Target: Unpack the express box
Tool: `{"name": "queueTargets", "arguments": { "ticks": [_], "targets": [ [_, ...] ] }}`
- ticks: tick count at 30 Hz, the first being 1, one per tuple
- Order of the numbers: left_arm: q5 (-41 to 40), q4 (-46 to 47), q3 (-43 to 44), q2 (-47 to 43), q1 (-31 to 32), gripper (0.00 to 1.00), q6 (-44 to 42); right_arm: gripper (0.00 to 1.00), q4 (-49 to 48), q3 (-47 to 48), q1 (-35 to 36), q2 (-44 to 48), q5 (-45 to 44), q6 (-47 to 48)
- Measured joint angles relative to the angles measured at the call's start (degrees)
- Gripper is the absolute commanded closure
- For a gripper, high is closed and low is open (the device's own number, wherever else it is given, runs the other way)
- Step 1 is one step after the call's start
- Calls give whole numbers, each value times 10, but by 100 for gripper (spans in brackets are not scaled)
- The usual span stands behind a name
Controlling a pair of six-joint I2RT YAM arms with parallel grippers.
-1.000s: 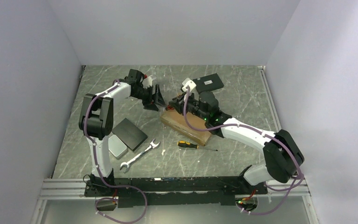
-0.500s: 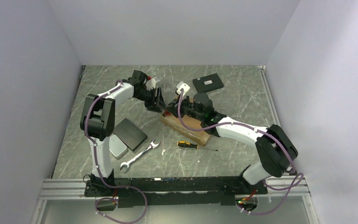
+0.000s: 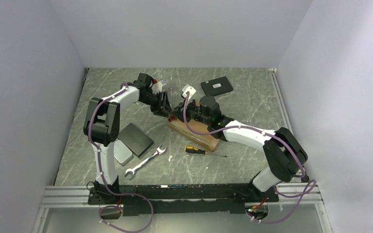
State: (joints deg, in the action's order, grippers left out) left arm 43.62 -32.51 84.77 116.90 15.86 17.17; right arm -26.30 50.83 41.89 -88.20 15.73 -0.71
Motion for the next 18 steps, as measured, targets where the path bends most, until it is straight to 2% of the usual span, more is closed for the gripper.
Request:
{"name": "queueTargets", "arguments": {
  "ticks": [18],
  "targets": [
    [0, 0, 1, 4, 0, 52, 0, 100, -19, 17, 2, -30, 2, -6]
  ]
}}
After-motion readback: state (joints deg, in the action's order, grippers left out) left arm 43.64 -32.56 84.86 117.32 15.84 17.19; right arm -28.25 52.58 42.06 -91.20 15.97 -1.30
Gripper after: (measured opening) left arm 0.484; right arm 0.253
